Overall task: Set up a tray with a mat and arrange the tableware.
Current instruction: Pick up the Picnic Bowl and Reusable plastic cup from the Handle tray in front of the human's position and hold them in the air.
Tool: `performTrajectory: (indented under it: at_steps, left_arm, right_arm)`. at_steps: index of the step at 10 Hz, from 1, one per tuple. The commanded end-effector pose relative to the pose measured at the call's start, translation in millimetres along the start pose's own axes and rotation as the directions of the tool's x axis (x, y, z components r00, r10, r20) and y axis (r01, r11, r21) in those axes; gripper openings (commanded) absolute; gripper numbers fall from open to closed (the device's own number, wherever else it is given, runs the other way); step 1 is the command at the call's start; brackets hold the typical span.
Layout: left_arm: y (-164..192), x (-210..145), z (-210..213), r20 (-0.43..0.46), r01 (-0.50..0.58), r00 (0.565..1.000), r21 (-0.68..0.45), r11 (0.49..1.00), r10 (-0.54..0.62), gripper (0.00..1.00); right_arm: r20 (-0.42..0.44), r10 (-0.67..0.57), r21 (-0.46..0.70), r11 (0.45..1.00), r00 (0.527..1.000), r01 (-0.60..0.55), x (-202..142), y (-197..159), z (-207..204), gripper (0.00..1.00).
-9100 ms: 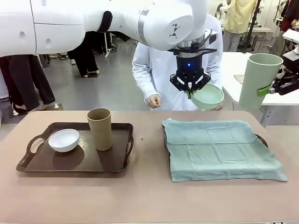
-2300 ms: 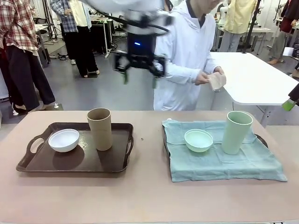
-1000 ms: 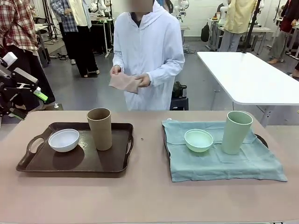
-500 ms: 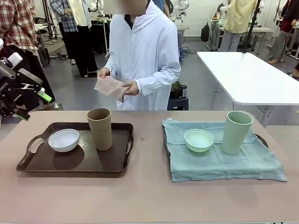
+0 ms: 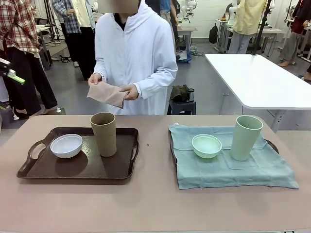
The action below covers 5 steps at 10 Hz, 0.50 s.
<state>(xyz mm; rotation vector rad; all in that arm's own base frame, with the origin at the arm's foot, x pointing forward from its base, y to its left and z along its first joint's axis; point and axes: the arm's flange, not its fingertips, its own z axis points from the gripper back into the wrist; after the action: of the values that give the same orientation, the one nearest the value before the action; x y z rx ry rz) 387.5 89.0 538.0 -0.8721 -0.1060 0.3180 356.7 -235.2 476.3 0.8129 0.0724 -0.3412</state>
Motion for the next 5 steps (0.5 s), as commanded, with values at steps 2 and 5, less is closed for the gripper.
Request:
performTrajectory:
  at_steps: [2, 5]
  left_arm:
    - [21.3, 15.8, 21.6, -0.037, 0.014, 0.999, -0.042, 0.999, -0.015, 1.00]
    - [41.8, 27.2, 31.7, -0.078, -0.030, 0.997, -0.041, 0.999, 0.027, 1.00]
  right_arm:
    - [0.138, -0.109, 0.154, 0.984, 0.984, 0.087, -9.6, -7.3, 8.1, 1.00]
    - [0.161, 0.091, 0.311, 0.940, 0.983, -0.138, -10.0, -8.2, 7.0, 1.00]
